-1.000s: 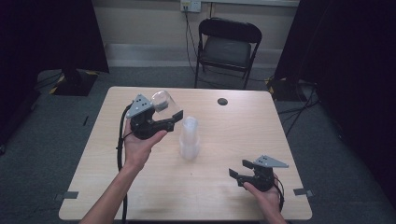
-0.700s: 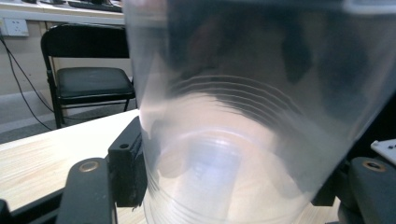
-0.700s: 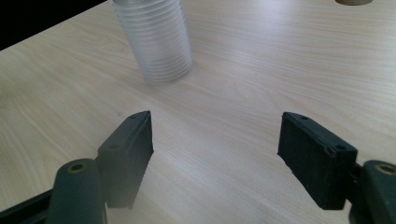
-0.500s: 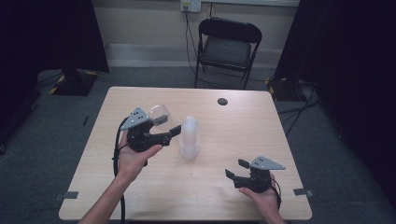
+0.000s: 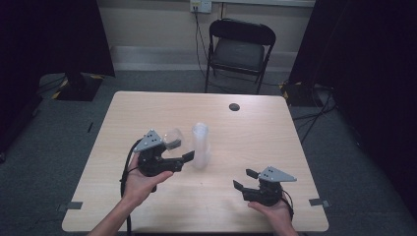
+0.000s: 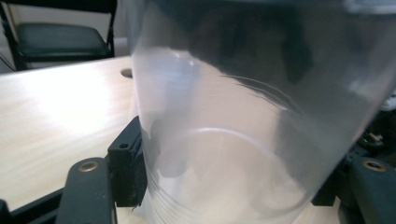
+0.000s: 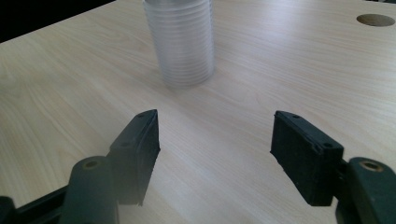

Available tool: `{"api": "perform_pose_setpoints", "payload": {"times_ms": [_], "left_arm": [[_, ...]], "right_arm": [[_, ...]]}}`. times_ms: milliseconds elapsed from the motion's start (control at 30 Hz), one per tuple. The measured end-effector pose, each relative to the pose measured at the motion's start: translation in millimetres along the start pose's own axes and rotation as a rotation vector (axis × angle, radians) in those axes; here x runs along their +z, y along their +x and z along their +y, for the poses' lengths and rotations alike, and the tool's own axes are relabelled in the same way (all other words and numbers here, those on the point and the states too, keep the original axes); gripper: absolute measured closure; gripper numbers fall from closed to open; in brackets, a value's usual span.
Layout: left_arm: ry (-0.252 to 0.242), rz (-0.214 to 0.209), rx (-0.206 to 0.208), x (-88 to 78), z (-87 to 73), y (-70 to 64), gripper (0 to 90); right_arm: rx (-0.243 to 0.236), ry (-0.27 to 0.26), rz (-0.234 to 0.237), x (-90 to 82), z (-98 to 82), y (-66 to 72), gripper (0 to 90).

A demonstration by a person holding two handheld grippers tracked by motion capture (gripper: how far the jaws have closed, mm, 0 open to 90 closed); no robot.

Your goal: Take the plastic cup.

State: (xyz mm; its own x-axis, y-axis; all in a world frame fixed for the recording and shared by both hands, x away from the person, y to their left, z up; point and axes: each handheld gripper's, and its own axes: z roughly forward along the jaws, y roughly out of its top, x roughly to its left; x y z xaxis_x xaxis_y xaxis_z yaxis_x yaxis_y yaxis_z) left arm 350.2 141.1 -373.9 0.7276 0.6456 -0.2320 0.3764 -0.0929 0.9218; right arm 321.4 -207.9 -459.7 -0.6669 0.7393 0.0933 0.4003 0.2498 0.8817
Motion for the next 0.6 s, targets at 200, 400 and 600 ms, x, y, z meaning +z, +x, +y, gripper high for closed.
{"api": "perform_pose_setpoints", "payload": {"times_ms": [200,400,600], "left_arm": [[0.029,-0.041,-0.079,5.1,-11.5,-0.6,31.7],[0.044,-0.082,-0.168,8.9,-19.3,2.8,31.8],[0.068,-0.154,-0.278,12.3,-27.2,7.4,31.9]], "right_arm": [[-0.027,-0.015,0.012,-1.1,1.2,5.7,39.6],[-0.059,-0.019,0.027,-1.7,3.6,11.9,41.1],[-0.097,-0.046,0.054,-0.2,6.3,20.7,39.3]]}}
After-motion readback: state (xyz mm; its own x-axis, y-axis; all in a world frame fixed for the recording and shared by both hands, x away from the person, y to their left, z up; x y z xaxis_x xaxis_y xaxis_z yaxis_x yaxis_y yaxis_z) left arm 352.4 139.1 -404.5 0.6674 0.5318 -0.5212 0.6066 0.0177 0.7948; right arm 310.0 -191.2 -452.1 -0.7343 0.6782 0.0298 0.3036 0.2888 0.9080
